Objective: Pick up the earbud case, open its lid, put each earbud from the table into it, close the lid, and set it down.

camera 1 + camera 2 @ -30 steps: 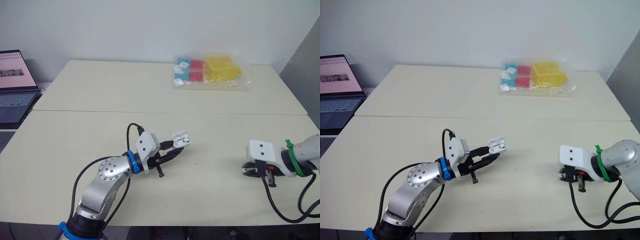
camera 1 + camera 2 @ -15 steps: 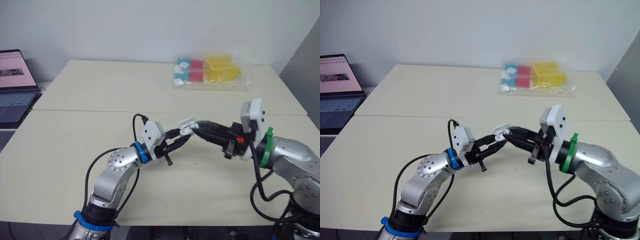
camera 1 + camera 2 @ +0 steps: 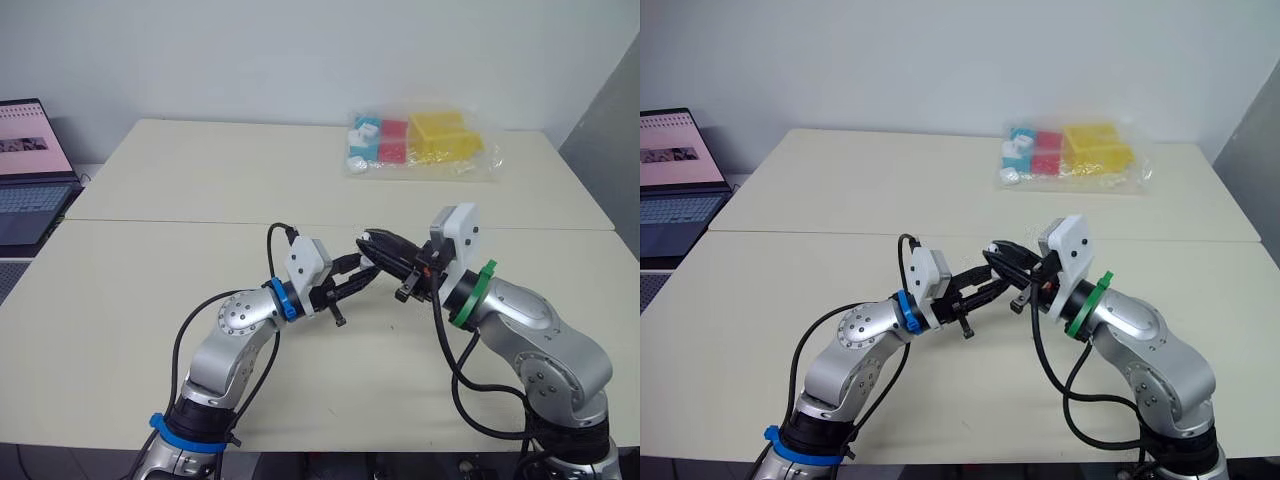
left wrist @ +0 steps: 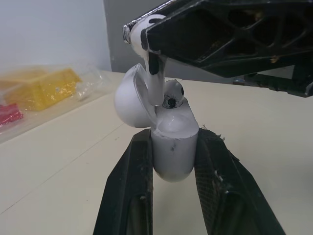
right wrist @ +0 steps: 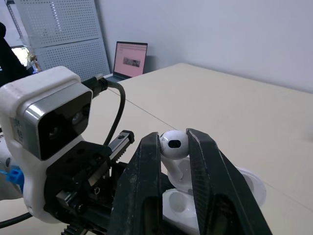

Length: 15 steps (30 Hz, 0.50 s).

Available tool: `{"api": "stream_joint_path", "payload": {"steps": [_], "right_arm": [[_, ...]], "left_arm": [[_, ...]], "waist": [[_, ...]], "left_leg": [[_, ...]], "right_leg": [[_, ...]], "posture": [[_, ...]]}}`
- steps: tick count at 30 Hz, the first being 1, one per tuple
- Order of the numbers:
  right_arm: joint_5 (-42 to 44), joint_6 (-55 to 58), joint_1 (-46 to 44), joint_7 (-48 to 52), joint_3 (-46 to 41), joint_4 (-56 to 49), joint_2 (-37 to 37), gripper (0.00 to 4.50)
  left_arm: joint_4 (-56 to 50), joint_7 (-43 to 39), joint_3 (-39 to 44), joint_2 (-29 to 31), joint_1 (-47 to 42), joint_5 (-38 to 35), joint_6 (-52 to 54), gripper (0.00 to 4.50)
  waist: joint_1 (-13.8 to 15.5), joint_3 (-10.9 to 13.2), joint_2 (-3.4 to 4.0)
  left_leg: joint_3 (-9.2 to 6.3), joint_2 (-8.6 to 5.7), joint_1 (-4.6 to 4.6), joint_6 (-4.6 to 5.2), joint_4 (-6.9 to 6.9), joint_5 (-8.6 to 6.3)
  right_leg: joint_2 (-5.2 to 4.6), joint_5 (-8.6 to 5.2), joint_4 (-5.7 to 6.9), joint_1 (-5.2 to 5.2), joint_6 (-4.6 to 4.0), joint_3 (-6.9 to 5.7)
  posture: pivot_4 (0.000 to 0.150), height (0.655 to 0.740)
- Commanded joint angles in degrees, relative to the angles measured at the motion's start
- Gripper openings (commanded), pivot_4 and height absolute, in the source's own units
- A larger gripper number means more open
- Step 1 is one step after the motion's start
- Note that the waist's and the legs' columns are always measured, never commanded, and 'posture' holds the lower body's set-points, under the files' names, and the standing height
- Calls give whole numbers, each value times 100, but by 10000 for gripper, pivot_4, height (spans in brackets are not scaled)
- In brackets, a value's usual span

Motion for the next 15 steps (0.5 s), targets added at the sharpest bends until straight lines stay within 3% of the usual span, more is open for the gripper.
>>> {"api": "stream_joint_path", "payload": {"steps": [1, 15], "right_arm": [[-202, -400, 177, 127, 81, 20, -132, 3878], [-322, -795, 479, 230, 241, 91, -148, 3878]], "left_arm": [[-102, 2, 82, 6, -49, -48, -128, 7922], [-99, 14, 89, 23, -58, -101, -91, 7922]], "waist": [[0, 0, 0], [1, 0, 0]], "left_leg": [[0, 0, 0, 0, 0, 0], [2, 2, 0, 0, -2, 0]], "right_leg": [[0, 0, 0, 0, 0, 0], [2, 0, -1, -2, 0, 1]], "posture": [[1500, 7378], [1500, 7378]]}}
